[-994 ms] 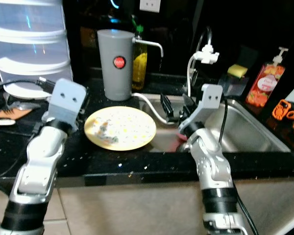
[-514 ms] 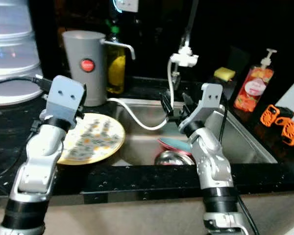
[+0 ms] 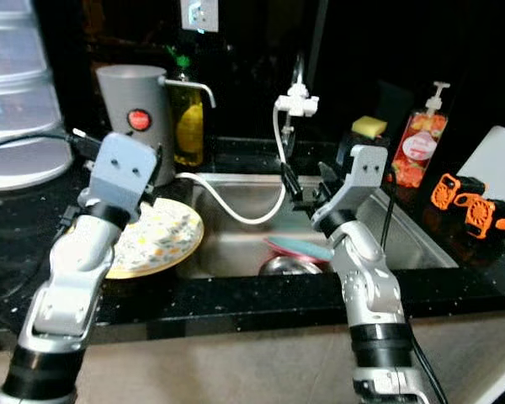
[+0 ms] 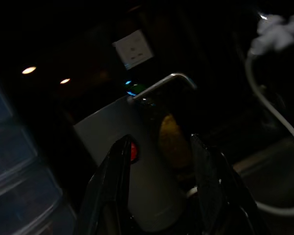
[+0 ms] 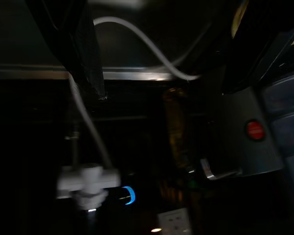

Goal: Kitchen organization

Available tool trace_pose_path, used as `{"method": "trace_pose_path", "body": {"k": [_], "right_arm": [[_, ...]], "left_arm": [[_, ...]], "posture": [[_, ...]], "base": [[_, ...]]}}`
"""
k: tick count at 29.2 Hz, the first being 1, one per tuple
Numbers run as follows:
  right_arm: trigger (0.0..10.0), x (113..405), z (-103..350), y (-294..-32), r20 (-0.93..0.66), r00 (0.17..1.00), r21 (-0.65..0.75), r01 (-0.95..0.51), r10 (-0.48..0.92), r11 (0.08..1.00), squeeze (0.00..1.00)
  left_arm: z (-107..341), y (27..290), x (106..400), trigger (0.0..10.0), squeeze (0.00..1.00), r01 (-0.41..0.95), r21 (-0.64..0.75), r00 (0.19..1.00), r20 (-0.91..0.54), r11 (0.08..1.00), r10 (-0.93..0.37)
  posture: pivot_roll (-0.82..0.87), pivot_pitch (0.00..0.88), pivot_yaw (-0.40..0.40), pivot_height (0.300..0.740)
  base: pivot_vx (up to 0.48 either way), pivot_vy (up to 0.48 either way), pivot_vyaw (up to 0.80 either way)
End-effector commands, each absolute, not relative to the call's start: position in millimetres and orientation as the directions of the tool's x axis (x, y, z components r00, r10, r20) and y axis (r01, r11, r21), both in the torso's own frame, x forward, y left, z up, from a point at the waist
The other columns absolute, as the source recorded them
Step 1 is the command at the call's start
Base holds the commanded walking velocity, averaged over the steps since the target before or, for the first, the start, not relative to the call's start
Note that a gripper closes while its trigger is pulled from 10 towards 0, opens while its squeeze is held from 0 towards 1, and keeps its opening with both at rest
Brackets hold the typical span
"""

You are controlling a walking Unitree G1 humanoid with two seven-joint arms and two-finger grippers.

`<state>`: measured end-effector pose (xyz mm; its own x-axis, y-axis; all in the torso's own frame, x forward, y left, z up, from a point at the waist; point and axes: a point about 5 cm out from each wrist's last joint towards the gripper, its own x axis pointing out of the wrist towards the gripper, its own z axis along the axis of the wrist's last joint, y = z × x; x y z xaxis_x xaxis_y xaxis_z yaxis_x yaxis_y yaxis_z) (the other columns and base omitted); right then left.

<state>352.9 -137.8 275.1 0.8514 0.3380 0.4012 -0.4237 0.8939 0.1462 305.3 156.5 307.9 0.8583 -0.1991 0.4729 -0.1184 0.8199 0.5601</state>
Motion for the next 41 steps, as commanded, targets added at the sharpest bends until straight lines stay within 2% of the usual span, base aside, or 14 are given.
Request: {"method": "trace_pose_path", "body": {"k": [1,3,4,6,9,17,19,23,32,37,41], "right_arm": [[10.0,350.3,270.5,-141.2,0.36,0.857,0.081,-0.423,0.369,0.903,0.0],[10.0,349.3,265.2,-140.4,0.31,0.853,0.039,-0.453,0.42,0.891,0.0],[10.0,349.3,265.2,-140.4,0.31,0.853,0.039,-0.453,0.42,0.891,0.0],[10.0,351.7,256.7,-143.7,0.242,0.872,-0.007,-0.436,0.425,0.9,0.0],[10.0,354.3,245.2,-146.2,0.135,0.884,0.016,-0.453,0.447,0.891,0.0],[10.0,359.6,240.7,-151.8,0.042,0.883,0.047,-0.47,0.468,0.882,0.0],[10.0,363.8,244.4,-155.5,-0.019,0.884,0.131,-0.461,0.467,0.878,0.0],[10.0,363.6,245.5,-154.6,-0.001,0.883,0.18,-0.461,0.469,0.869,0.0],[10.0,360.8,243.7,-148.3,0.062,0.882,0.236,-0.467,0.467,0.852,0.0],[10.0,361.6,243.2,-143.8,0.063,0.876,0.241,-0.478,0.478,0.845,0.0],[10.0,362.2,244.2,-142.4,0.065,0.875,0.244,-0.479,0.479,0.843,0.0]], "left_arm": [[302.9,153.1,302.6,10.0,0.0,-0.053,0.619,0.868,0.417,0.784,-0.271],[294.1,161.4,298.7,10.0,0.0,0.047,0.677,0.895,0.298,0.734,-0.332],[294.1,161.4,298.7,10.0,0.0,0.047,0.677,0.895,0.298,0.734,-0.332],[286.0,175.1,292.6,10.0,0.0,0.131,0.714,0.91,0.189,0.687,-0.37],[280.2,187.1,285.3,10.0,0.0,0.209,0.695,0.922,0.096,0.688,-0.376],[271.4,188.4,277.0,10.0,0.0,0.26,0.705,0.92,0.026,0.66,-0.391],[259.2,182.3,270.0,10.0,0.0,0.336,0.667,0.91,-0.048,0.665,-0.412],[242.4,183.9,263.0,10.0,0.0,0.413,0.627,0.894,-0.139,0.66,-0.427],[222.6,207.6,252.4,10.0,0.0,0.401,0.712,0.914,-0.266,0.576,-0.307],[221.9,213.7,252.5,10.0,0.0,0.349,0.752,0.936,-0.251,0.559,-0.247],[217.0,212.6,251.4,10.0,0.0,0.362,0.747,0.931,-0.267,0.558,-0.247]], "posture": [[0.13,0.057,-0.086,0.74],[0.13,0.059,-0.091,0.74],[0.13,0.059,-0.091,0.74],[0.14,0.062,-0.095,0.74],[0.15,0.065,-0.1,0.74],[0.16,0.068,-0.111,0.74],[0.16,0.07,-0.116,0.74],[0.16,0.07,-0.115,0.74],[0.17,0.073,-0.111,0.74],[0.17,0.067,-0.11,0.74],[0.17,0.063,-0.112,0.74]], "base": [[0.0,0.0,0.0],[0.0,0.0,0.0],[0.0,0.0,0.0],[0.0,0.0,0.0],[0.0,0.0,0.0],[0.0,0.0,0.0],[0.0,0.0,0.0],[0.0,0.0,0.0],[0.0,0.0,0.0],[0.0,0.0,0.0],[0.0,0.0,0.0]]}}
